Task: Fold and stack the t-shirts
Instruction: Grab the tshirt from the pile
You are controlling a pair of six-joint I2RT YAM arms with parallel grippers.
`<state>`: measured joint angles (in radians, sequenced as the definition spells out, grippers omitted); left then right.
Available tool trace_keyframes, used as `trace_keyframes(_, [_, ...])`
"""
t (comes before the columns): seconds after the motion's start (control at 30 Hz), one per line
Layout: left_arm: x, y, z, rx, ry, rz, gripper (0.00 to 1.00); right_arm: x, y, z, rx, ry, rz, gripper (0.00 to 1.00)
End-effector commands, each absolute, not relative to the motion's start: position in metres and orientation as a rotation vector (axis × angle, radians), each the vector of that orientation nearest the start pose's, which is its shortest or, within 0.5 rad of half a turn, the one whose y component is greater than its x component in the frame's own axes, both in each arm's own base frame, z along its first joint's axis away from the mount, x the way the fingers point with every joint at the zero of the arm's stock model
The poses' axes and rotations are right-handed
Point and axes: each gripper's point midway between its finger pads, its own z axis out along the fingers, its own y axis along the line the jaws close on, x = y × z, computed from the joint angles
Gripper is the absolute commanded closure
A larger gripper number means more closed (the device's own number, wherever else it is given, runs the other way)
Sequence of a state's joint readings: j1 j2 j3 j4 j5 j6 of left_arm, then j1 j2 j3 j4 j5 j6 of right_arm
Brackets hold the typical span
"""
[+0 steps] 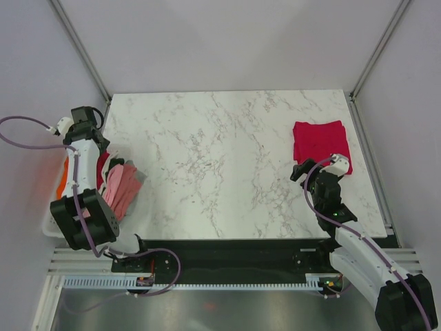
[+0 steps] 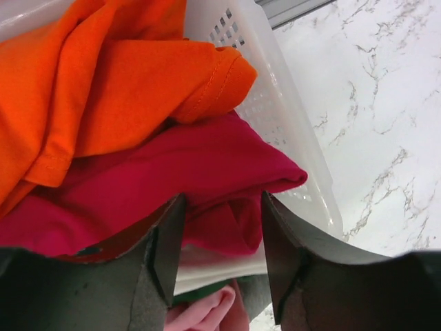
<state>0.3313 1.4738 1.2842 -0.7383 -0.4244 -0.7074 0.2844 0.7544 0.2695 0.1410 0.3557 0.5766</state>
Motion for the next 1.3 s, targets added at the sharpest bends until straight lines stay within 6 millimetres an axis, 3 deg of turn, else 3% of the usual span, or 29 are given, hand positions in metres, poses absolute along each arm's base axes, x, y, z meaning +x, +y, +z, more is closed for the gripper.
trace_keyframes(0.0, [0.354, 0.172, 0.180, -1.422, 1.918, 0.287, 0.46, 0.295, 0.043, 0.129, 0.518, 1.799, 0.247, 0.02])
trace_keyframes(0.1, [0.362, 0.167, 0.164, -1.437, 1.963, 0.244, 0.70, 0.294, 0.040, 0.129, 0.522, 1.794, 0.236, 0.02])
trace_keyframes(0.17, [0.362, 0.162, 0.156, -1.452, 1.980, 0.215, 0.98, 0.294, 0.040, 0.130, 0.524, 1.785, 0.241, 0.02])
trace_keyframes(0.27, [0.357, 0.154, 0.171, -1.444, 1.943, 0.169, 0.98, 0.294, 0.040, 0.129, 0.522, 1.786, 0.240, 0.02])
trace_keyframes(0.33, [0.356, 0.149, 0.192, -1.398, 1.891, 0.175, 0.98, 0.294, 0.040, 0.128, 0.520, 1.791, 0.238, 0.02])
trace_keyframes(0.37, [0.351, 0.146, 0.218, -1.364, 1.831, 0.160, 0.98, 0.294, 0.040, 0.129, 0.521, 1.790, 0.237, 0.02])
trace_keyframes(0.43, [0.342, 0.144, 0.246, -1.327, 1.761, 0.154, 0.98, 0.295, 0.040, 0.128, 0.521, 1.796, 0.234, 0.02])
trace_keyframes(0.57, [0.307, 0.141, 0.328, -1.225, 1.560, 0.121, 0.98, 0.296, 0.040, 0.128, 0.522, 1.801, 0.228, 0.02])
trace_keyframes(0.63, [0.299, 0.135, 0.350, -1.162, 1.541, 0.102, 0.98, 0.295, 0.040, 0.127, 0.520, 1.805, 0.227, 0.02])
trace_keyframes(0.73, [0.279, 0.122, 0.403, -1.082, 1.466, 0.043, 0.98, 0.296, 0.041, 0.127, 0.519, 1.808, 0.227, 0.02])
trace_keyframes(0.8, [0.269, 0.116, 0.428, -1.043, 1.427, 0.009, 0.98, 0.297, 0.041, 0.128, 0.520, 1.807, 0.225, 0.02])
trace_keyframes(0.83, [0.264, 0.106, 0.451, -0.998, 1.399, -0.042, 0.98, 0.296, 0.040, 0.127, 0.521, 1.813, 0.222, 0.02])
trace_keyframes(0.9, [0.261, 0.095, 0.472, -0.951, 1.381, -0.107, 0.98, 0.297, 0.040, 0.128, 0.521, 1.811, 0.222, 0.02])
trace_keyframes(0.93, [0.256, 0.084, 0.495, -0.901, 1.356, -0.162, 0.98, 0.297, 0.040, 0.128, 0.522, 1.812, 0.220, 0.02])
trace_keyframes(1.0, [0.248, 0.076, 0.515, -0.870, 1.330, -0.200, 0.98, 0.296, 0.041, 0.128, 0.521, 1.811, 0.224, 0.02])
trace_keyframes(1.03, [0.241, 0.070, 0.536, -0.842, 1.285, -0.230, 0.98, 0.296, 0.040, 0.128, 0.522, 1.812, 0.223, 0.02])
trace_keyframes(1.13, [0.226, 0.054, 0.577, -0.778, 1.210, -0.320, 0.98, 0.296, 0.040, 0.128, 0.522, 1.811, 0.223, 0.02])
trace_keyframes(1.2, [0.229, 0.044, 0.592, -0.747, 1.198, -0.389, 0.98, 0.297, 0.040, 0.129, 0.522, 1.811, 0.223, 0.02])
trace_keyframes(1.23, [0.225, 0.026, 0.608, -0.696, 1.189, -0.485, 0.98, 0.297, 0.040, 0.127, 0.525, 1.816, 0.218, 0.02])
trace_keyframes(1.27, [0.234, 0.020, 0.610, -0.682, 1.205, -0.537, 0.98, 0.297, 0.041, 0.128, 0.523, 1.815, 0.222, 0.02])
